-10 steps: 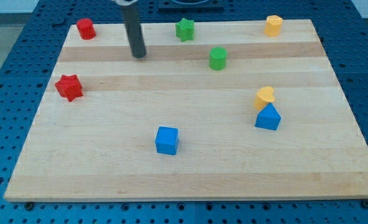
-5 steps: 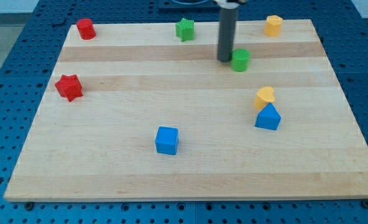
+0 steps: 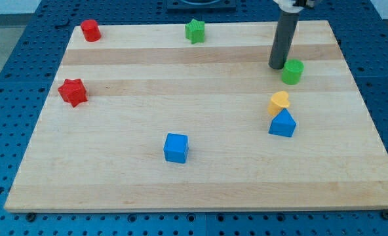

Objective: Move the green circle towards the center right of the board

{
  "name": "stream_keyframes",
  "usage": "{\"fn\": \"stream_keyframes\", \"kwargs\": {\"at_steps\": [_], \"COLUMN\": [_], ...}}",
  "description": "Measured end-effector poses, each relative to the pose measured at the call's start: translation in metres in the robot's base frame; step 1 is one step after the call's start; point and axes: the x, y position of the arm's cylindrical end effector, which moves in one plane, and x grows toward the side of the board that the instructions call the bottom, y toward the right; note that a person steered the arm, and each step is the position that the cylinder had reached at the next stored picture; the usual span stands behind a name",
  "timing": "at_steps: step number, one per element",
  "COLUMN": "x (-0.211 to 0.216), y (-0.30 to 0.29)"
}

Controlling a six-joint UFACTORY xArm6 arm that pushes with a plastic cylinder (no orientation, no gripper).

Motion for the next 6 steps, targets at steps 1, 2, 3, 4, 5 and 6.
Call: {"fn": "stream_keyframes", "kwargs": {"at_steps": [1,2,3,4,5,6], "x": [0.011,0.014,0.017,0.018,0.019,0.021], "y": [0.004,0.012,0.02,0.023,0.023,0.022]}}
